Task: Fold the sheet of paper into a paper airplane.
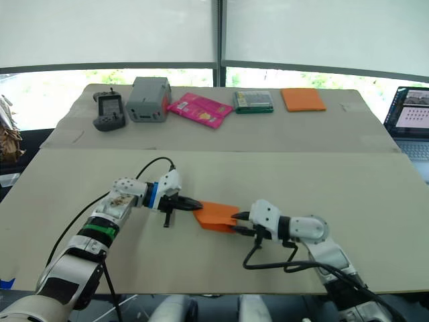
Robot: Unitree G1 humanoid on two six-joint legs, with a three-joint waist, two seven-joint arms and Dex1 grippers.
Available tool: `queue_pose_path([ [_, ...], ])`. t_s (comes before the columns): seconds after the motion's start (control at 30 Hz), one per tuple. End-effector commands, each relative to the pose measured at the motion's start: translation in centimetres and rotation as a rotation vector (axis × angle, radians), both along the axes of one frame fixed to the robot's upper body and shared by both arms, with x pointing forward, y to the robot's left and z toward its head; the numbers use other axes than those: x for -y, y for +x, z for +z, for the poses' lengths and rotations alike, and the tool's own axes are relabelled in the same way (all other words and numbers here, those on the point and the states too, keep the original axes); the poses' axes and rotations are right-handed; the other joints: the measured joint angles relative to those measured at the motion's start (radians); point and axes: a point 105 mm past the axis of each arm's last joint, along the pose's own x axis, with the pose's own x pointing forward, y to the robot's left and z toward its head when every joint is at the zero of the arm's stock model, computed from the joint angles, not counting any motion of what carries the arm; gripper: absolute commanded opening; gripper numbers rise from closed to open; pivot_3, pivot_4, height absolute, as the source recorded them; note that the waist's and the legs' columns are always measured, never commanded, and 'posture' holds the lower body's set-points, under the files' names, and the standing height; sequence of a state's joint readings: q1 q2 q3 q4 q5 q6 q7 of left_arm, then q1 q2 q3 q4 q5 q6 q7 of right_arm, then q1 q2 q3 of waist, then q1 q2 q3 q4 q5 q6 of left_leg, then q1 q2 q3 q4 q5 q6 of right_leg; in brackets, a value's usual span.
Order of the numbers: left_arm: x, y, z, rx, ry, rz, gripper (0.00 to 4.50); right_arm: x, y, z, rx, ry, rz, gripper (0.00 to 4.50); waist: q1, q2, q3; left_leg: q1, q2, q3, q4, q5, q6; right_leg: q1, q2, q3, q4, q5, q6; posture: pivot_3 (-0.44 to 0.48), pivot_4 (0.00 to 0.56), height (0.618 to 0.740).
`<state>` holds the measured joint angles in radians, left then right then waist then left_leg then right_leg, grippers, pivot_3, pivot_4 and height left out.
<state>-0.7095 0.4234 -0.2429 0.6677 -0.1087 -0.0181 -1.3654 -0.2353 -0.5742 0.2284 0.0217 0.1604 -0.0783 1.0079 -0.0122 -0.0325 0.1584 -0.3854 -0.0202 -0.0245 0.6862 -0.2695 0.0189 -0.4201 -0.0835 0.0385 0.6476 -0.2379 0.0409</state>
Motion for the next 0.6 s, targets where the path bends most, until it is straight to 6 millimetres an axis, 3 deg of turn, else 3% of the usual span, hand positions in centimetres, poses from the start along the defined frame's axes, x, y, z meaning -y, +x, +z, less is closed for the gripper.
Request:
queue_pose_path([
  [0.03, -0.6, 0.4, 0.9, 0.023, 0.011, 0.011, 0.00, -0.8, -0.3, 1.5, 0.101, 0.006, 0.100, 0.02, 0.000, 0.000, 0.000, 0.000, 0.000, 0.000, 0.000, 0.000, 0.000, 0.000, 0.000, 0.000, 0.000, 0.000, 0.000, 0.000, 0.150, 0.740],
  [0.3, -2.1, -1.4, 4.1, -0.032, -0.020, -0.091, 0.00, -2.1, -2.3, 3.0, 0.234, -0.090, 0.384, 0.02, -0.004, 0.000, 0.000, -0.002, 0.001, 0.000, 0.000, 0.000, 0.000, -0.002, 0.001, 0.000, 0.000, 0.000, 0.000, 0.000, 0.150, 0.740],
  [0.6, -1.6, -3.8, 4.0, -0.085, -0.002, -0.162, 0.00, -1.6, -2.3, 2.5, 0.228, -0.152, 0.470, 0.02, -0.002, 0.000, 0.000, -0.002, 0.002, 0.000, 0.001, 0.000, 0.000, -0.002, 0.001, 0.000, 0.000, 0.000, 0.000, 0.000, 0.150, 0.740],
])
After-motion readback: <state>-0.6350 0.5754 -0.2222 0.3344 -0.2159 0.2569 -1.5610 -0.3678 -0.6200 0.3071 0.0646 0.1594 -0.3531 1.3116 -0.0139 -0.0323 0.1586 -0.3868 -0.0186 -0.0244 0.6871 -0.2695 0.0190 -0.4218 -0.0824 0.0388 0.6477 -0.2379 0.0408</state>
